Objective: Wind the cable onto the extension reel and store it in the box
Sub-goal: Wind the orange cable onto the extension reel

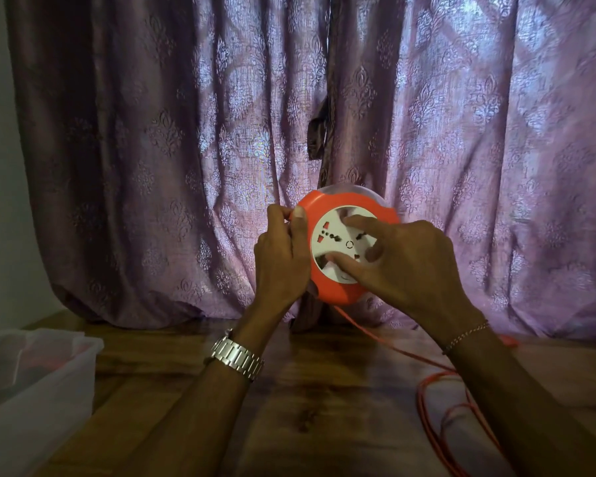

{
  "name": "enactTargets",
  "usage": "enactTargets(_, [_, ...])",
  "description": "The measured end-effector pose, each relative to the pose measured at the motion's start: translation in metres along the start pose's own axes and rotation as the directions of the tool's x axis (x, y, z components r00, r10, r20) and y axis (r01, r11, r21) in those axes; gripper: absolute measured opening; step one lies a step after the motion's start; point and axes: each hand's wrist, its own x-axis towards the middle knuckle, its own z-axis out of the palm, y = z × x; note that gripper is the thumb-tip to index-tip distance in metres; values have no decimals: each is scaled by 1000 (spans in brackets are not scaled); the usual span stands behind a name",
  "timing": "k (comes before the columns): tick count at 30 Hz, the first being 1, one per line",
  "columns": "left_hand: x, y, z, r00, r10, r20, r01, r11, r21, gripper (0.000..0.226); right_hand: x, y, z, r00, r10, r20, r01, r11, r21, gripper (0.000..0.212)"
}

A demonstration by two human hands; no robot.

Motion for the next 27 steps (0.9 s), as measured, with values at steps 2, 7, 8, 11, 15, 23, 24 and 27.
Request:
enactTargets(2, [-1,2,0,1000,14,5,-14,1000,6,41,1,0,0,1000,9,-9,-9,1000,0,72])
enactTargets(7, [-1,-2,1,1000,18,-3,-18,1000,25,39,3,2,-6,992,-125,-36,123,991,-51,55])
enactTargets(8, [-1,-2,1,1000,16,-8,-16,1000,27,39,3,2,-8,986,-158,-48,157,987,-29,47])
enactTargets(11, [0,-3,0,1000,11,-25,-10,1000,28,41,7,9,-12,947,-321,7,320,946,55,21])
enactTargets(15, [1,-3,0,1000,8,-18,-8,1000,18,41,8,10,-13,905,-371,210,360,929,91,49])
enactTargets(23, [0,-1,1,1000,25,-1,-25,1000,8,40,7,11,-9,919,-307,247,311,950,25,48])
enactTargets(24, [0,-1,1,1000,29,-2,-29,1000,10,40,7,10,-9,923,-299,243,307,952,6,50])
enactTargets(27, [0,-1,0,999,34,-14,-34,999,22,40,5,10,-7,940,-258,223,271,962,-33,55])
